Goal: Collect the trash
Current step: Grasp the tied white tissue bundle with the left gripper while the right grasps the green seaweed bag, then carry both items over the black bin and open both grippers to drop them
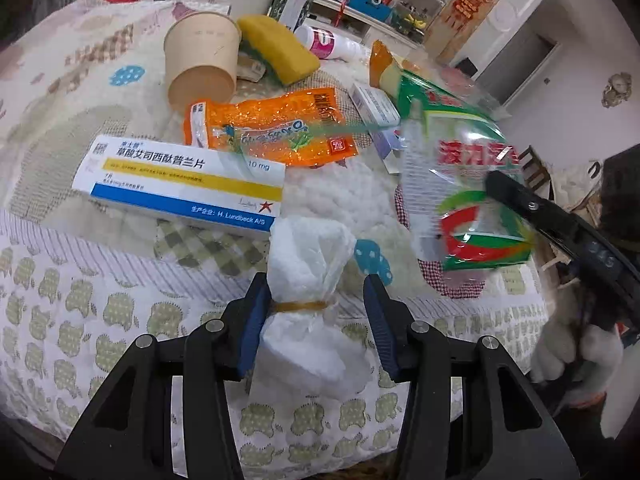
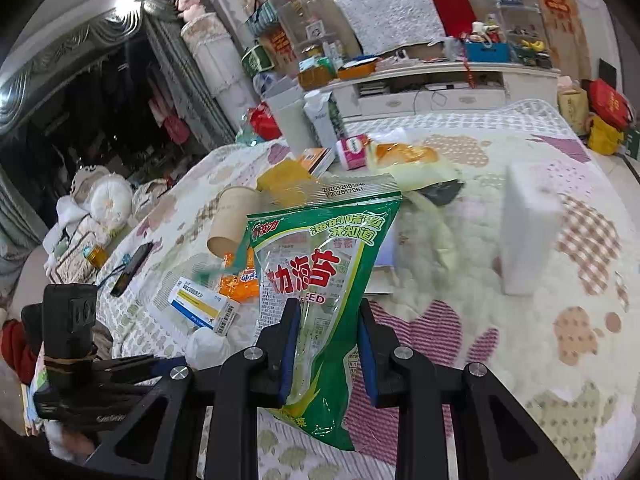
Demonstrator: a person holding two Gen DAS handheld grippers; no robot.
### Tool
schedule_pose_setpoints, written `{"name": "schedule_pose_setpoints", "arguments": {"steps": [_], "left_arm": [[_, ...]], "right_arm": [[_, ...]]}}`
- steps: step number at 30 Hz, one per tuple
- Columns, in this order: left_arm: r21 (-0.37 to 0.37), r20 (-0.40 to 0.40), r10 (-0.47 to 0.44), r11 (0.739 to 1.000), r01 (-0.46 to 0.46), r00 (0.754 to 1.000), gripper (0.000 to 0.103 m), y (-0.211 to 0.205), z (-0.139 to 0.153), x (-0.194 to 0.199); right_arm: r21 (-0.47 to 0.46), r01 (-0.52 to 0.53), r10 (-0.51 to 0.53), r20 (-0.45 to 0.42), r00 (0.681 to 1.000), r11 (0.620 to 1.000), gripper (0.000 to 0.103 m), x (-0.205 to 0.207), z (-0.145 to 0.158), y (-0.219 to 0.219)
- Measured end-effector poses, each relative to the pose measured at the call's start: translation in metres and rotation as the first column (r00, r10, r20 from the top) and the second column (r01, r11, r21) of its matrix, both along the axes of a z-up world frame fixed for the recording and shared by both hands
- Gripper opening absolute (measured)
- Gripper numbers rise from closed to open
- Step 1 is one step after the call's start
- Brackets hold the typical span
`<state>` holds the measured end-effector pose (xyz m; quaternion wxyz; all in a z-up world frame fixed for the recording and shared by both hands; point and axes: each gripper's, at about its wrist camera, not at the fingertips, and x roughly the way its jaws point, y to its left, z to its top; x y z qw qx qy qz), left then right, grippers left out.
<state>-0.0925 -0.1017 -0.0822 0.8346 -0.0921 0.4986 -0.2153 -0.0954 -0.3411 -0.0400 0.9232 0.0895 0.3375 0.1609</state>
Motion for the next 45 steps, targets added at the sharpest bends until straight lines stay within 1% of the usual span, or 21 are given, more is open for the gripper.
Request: {"name": "schedule_pose_setpoints", "arguments": {"steps": [1, 2, 6, 11, 16, 25, 31, 35, 38, 43, 45], "left_arm": [[0.013, 0.008, -0.009, 1.0, 0.009, 1.0, 0.033, -0.003, 0.001, 0.0], [0.021, 0.006, -0.017, 1.0, 0.016, 1.0, 0.021, -0.005, 0.001, 0.0], [0.007, 0.006, -0.021, 1.0, 0.021, 1.0, 0.02, -0.003, 0.005, 0.002], [-0.004, 0.045, -0.031, 0.999, 0.032, 0.998, 0.02, -0.005, 0.022, 0.0], [0.013, 0.091, -0.08, 0.997, 0.079, 0.993, 0.02, -0.023, 0.041, -0.002], [0.005, 0.134, -0.177, 0.984, 0.178, 0.975, 0.02, -0.071, 0.066, -0.003], [-0.007, 0.173, -0.264, 0.963, 0.269, 0.949, 0.02, -0.114, 0.084, -0.003], [0.0, 0.196, -0.338, 0.939, 0.345, 0.921, 0.02, -0.151, 0.092, -0.006], [0.005, 0.201, -0.385, 0.92, 0.392, 0.901, 0.02, -0.176, 0.092, -0.007], [-0.005, 0.192, -0.436, 0.896, 0.445, 0.879, 0.02, -0.213, 0.088, -0.002], [-0.001, 0.193, -0.461, 0.883, 0.469, 0.866, 0.02, -0.23, 0.087, -0.002]], "right_arm": [[0.001, 0.008, -0.008, 0.007, 1.0, 1.0, 0.026, -0.004, 0.002, -0.003], [0.006, 0.017, -0.017, 0.014, 1.0, 1.0, 0.026, -0.008, 0.004, -0.008], [0.018, 0.037, -0.038, 0.038, 0.999, 0.999, 0.026, -0.019, 0.013, -0.02], [0.033, 0.061, -0.063, 0.072, 0.995, 0.998, 0.026, -0.036, 0.025, -0.035], [0.048, 0.105, -0.11, 0.096, 0.989, 0.993, 0.026, -0.05, 0.035, -0.054], [0.065, 0.205, -0.212, 0.13, 0.969, 0.977, 0.026, -0.082, 0.051, -0.1], [0.082, 0.302, -0.311, 0.145, 0.939, 0.95, 0.026, -0.106, 0.057, -0.139], [0.096, 0.372, -0.382, 0.146, 0.912, 0.923, 0.026, -0.12, 0.059, -0.165], [0.103, 0.422, -0.433, 0.138, 0.891, 0.901, 0.026, -0.13, 0.059, -0.183], [0.096, 0.486, -0.495, 0.126, 0.86, 0.869, 0.026, -0.143, 0.058, -0.208], [0.094, 0.512, -0.52, 0.123, 0.845, 0.854, 0.026, -0.149, 0.057, -0.218]]}}
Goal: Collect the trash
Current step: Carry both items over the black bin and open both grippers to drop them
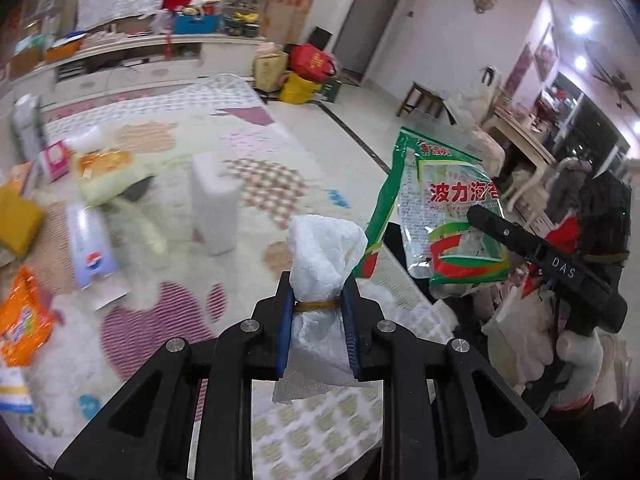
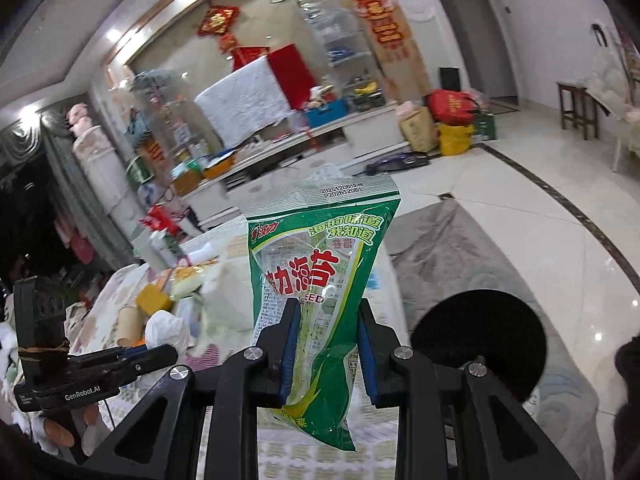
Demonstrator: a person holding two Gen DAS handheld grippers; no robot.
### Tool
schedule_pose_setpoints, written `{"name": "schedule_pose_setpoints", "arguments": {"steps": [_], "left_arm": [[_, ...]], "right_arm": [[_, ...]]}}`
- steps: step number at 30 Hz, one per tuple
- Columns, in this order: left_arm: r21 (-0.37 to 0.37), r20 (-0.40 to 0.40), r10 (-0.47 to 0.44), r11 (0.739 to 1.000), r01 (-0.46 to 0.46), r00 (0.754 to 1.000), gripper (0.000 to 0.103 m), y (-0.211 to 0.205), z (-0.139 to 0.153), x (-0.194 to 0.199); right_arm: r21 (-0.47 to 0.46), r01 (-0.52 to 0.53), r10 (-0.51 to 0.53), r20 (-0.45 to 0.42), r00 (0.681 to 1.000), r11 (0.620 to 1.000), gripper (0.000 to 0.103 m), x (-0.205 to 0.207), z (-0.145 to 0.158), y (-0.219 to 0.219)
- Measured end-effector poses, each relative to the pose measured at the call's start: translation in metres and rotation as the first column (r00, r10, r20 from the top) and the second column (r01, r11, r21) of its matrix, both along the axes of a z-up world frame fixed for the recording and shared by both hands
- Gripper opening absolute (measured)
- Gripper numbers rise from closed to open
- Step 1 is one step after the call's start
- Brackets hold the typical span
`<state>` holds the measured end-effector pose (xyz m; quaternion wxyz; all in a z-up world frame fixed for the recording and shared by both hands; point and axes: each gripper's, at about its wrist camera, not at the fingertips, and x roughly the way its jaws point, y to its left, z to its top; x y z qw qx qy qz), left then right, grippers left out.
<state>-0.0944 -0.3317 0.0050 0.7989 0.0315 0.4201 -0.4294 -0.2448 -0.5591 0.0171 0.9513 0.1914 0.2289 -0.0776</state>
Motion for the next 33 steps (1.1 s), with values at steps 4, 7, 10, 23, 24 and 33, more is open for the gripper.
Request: {"name": "schedule_pose_setpoints", "arguments": {"steps": [4, 7, 10, 23, 24, 33], "left_arm": [[0.024, 0.023, -0.038, 0.999, 0.038, 0.999, 0.02, -0.027, -0.006, -0.004], [0.031, 0.025, -0.058, 0.998, 0.057, 0.998, 0.02, -0.044, -0.009, -0.008], [0.038, 0.026, -0.069, 0.997, 0.068, 0.997, 0.02, -0.056, -0.013, -0.008], [0.046, 0.001, -0.131, 0.99, 0.131, 0.991, 0.02, -0.112, -0.022, -0.01], [0.047, -0.003, -0.135, 0.99, 0.135, 0.991, 0.02, -0.116, -0.023, -0.01], [0.045, -0.037, -0.171, 0.984, 0.173, 0.985, 0.02, -0.154, -0.036, -0.01]], "right_arm": [[-0.004, 0.049, -0.049, -0.009, 0.999, 0.999, 0.026, -0.01, -0.003, -0.015], [0.003, 0.086, -0.086, -0.015, 0.996, 0.996, 0.026, -0.021, -0.008, -0.029], [0.009, 0.121, -0.12, -0.02, 0.993, 0.993, 0.026, -0.03, -0.01, -0.042], [-0.033, 0.254, -0.256, -0.067, 0.964, 0.967, 0.026, -0.043, -0.02, -0.083], [-0.038, 0.266, -0.268, -0.073, 0.961, 0.963, 0.026, -0.042, -0.021, -0.085], [-0.093, 0.324, -0.336, -0.168, 0.927, 0.941, 0.026, -0.021, -0.055, -0.118]]}}
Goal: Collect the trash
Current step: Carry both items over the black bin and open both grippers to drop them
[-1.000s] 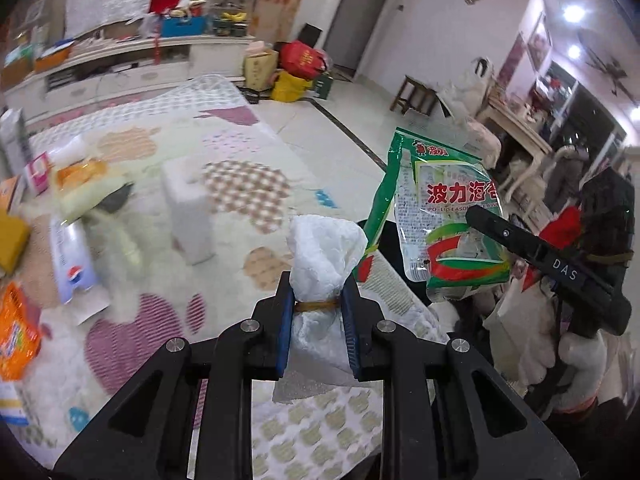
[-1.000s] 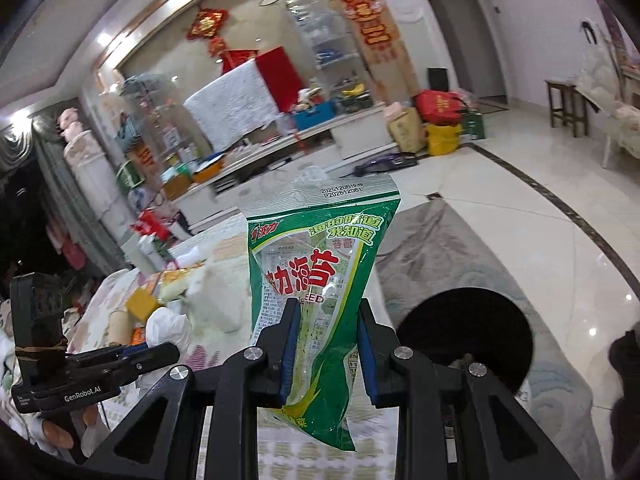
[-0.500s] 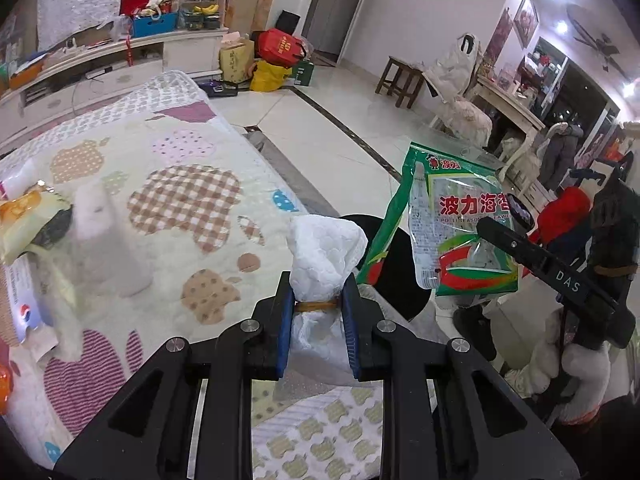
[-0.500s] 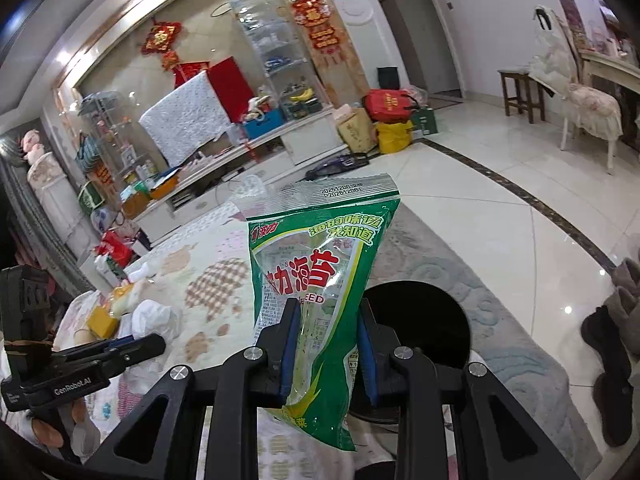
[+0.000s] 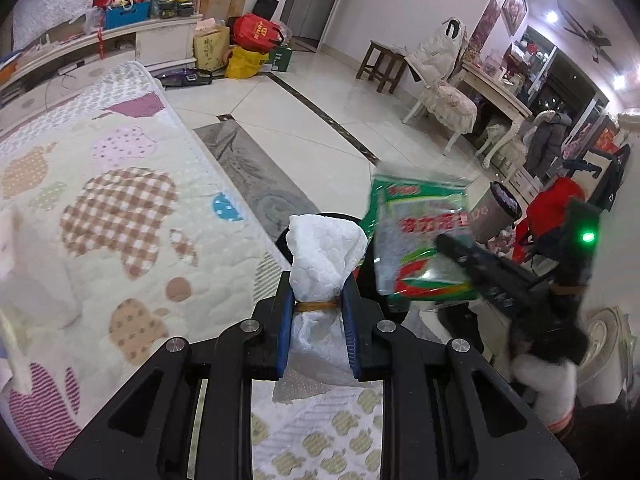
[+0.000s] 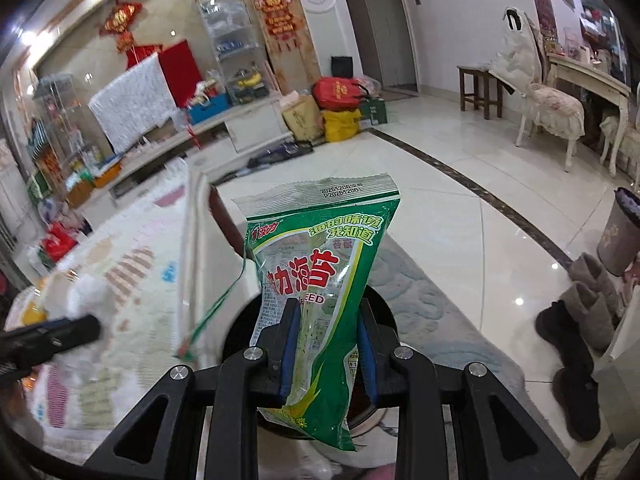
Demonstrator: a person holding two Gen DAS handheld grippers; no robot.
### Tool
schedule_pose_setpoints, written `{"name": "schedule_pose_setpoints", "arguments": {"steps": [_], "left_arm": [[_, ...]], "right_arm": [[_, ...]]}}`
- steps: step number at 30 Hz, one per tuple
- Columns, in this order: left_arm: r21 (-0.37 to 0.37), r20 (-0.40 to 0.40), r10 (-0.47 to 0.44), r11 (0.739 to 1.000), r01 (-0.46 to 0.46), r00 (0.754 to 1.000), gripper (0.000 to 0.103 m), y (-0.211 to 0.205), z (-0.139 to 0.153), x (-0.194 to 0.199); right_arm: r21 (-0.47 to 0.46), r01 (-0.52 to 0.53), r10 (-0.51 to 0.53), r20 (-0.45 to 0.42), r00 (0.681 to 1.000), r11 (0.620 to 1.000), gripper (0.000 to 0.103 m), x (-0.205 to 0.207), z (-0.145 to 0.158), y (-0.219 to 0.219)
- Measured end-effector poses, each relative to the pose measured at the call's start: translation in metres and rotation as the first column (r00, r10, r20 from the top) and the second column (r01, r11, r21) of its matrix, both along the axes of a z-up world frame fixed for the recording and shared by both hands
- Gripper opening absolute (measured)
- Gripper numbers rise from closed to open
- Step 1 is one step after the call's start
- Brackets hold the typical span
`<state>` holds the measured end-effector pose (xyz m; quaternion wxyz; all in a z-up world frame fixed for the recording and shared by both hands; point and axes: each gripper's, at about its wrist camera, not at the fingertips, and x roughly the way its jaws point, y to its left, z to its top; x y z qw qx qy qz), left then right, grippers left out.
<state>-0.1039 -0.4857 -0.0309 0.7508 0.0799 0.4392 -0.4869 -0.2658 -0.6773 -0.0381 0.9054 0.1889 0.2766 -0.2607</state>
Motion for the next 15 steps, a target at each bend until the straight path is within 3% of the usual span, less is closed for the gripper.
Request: {"name": "schedule_pose_setpoints", "arguments": {"steps": [6, 8, 9, 10, 14, 15], "left_arm": [[0.006, -0.056, -0.019, 1.0, 0.019, 0.998, 0.021, -0.028, -0.016, 0.005], [0.005, -0.071, -0.019, 1.0, 0.019, 0.997, 0.021, -0.038, -0.022, 0.005], [0.003, -0.078, -0.012, 1.0, 0.012, 0.997, 0.022, -0.042, -0.025, 0.006], [-0.001, -0.089, -0.008, 1.0, 0.008, 0.996, 0.023, -0.045, -0.028, 0.007], [0.018, -0.129, 0.004, 1.0, -0.002, 0.992, 0.045, -0.055, -0.042, 0.014], [0.017, -0.137, 0.006, 1.0, -0.004, 0.991, 0.046, -0.055, -0.044, 0.014]], "right_arm": [[0.019, 0.011, -0.01, -0.06, 0.998, 1.0, 0.026, 0.019, -0.03, -0.018], [0.03, 0.013, -0.011, -0.066, 0.998, 0.999, 0.037, 0.021, -0.036, -0.023], [0.039, 0.015, -0.013, -0.065, 0.998, 0.999, 0.048, 0.021, -0.039, -0.025], [0.058, 0.02, -0.017, -0.056, 0.998, 0.998, 0.049, 0.019, -0.04, -0.029], [0.102, 0.049, -0.046, -0.025, 0.999, 0.994, 0.05, 0.005, -0.04, -0.036], [0.112, 0.053, -0.05, -0.022, 0.998, 0.992, 0.05, 0.003, -0.04, -0.037]]}}
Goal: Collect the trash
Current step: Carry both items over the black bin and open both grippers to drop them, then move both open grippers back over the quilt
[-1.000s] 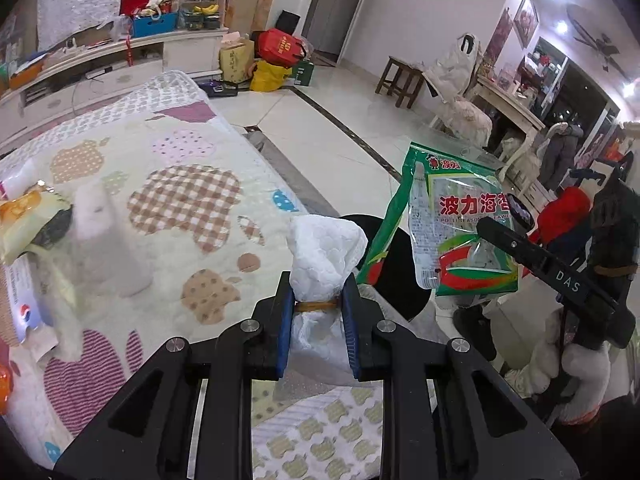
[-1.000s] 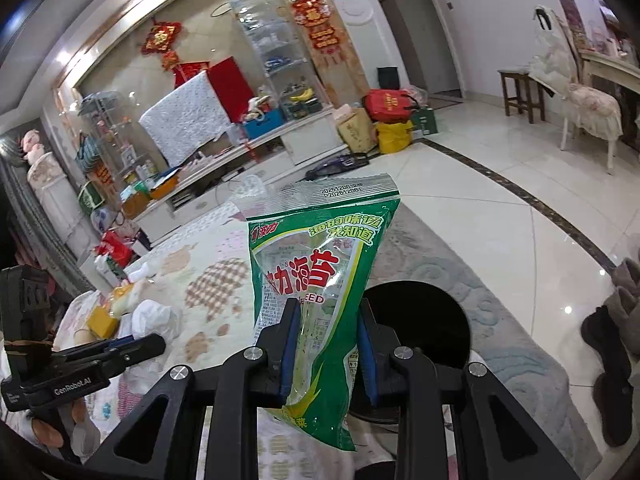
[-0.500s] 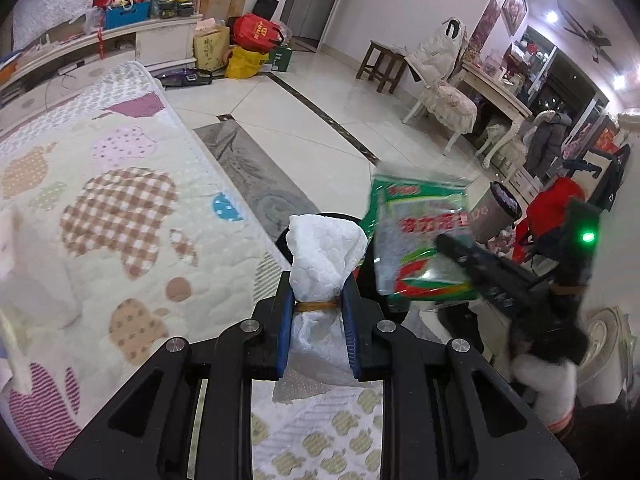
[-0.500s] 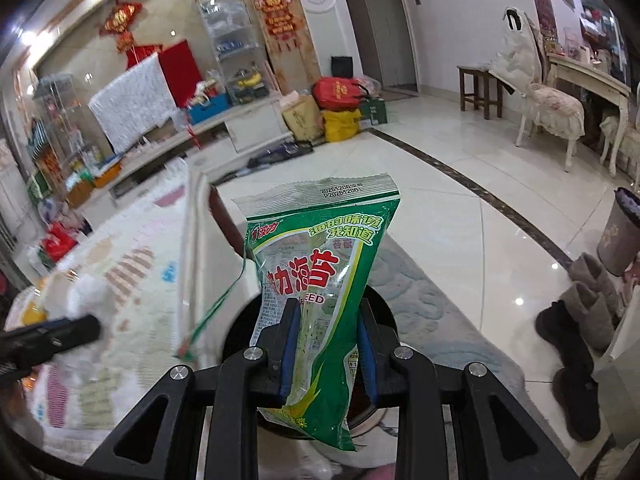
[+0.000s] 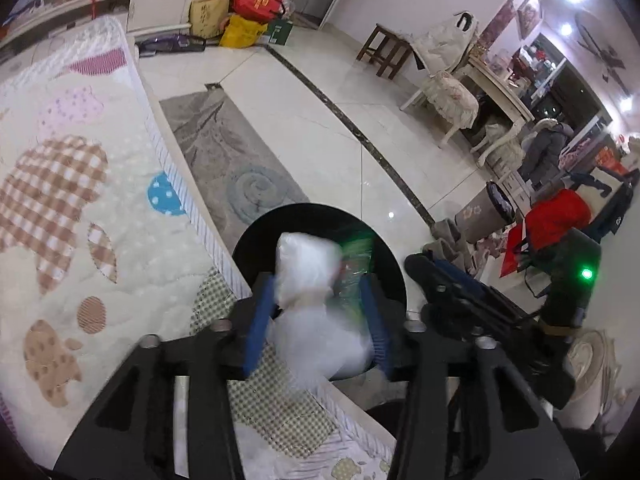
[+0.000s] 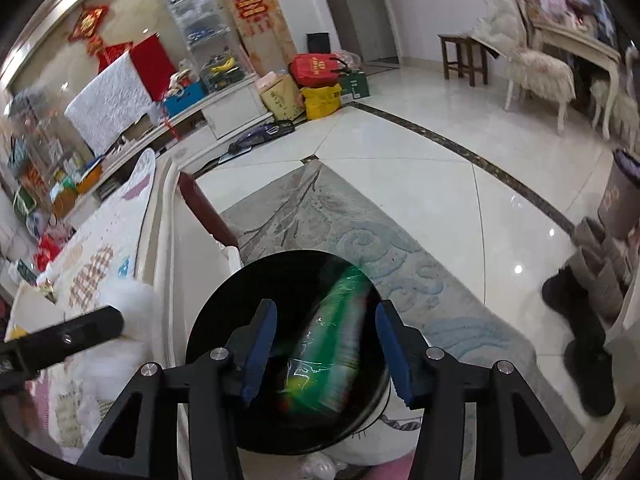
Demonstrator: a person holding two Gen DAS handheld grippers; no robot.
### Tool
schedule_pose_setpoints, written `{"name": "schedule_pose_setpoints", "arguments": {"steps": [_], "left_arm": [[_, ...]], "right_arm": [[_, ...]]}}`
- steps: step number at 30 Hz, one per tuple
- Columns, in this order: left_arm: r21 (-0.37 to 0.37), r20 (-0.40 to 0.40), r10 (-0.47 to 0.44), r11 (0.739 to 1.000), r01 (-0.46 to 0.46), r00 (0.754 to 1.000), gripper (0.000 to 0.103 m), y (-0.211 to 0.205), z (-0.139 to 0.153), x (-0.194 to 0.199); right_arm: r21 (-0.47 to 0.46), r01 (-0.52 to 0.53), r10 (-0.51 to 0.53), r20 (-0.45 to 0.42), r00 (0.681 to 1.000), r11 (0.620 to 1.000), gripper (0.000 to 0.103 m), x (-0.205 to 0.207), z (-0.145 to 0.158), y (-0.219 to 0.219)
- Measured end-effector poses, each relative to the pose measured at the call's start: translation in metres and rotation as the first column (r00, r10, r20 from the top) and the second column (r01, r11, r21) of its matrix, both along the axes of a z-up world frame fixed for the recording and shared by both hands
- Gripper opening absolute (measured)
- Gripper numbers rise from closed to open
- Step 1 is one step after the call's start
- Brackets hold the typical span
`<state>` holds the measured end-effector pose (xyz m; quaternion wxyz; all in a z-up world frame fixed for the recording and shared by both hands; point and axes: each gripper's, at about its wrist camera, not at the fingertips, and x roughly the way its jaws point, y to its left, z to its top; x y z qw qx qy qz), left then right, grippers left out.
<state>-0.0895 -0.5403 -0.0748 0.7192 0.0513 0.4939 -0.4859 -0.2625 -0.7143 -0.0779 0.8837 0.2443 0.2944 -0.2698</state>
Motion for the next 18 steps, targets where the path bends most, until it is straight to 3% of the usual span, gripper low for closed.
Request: {"name": "schedule_pose_setpoints", "arguments": {"steps": [7, 15, 18], "left_arm": [[0.004, 0.013, -0.001, 1.0, 0.001, 1.0, 0.046, 0.01, 0.004, -0.004], [0.0, 0.076, 0.045, 0.999, -0.045, 0.996, 0.046, 0.034, 0.017, -0.006], [0.001, 0.112, 0.061, 0.998, -0.061, 0.992, 0.046, 0.044, 0.022, -0.011]], "right_arm": [[0.036, -0.018, 0.018, 0.013, 1.0, 0.999, 0.05, -0.002, 0.001, 0.01], [0.0, -0.073, 0.073, 0.0, 0.997, 0.997, 0.051, 0.009, 0.011, 0.038], [-0.014, -0.091, 0.092, 0.003, 0.996, 0.996, 0.057, 0.009, 0.016, 0.047]]}}
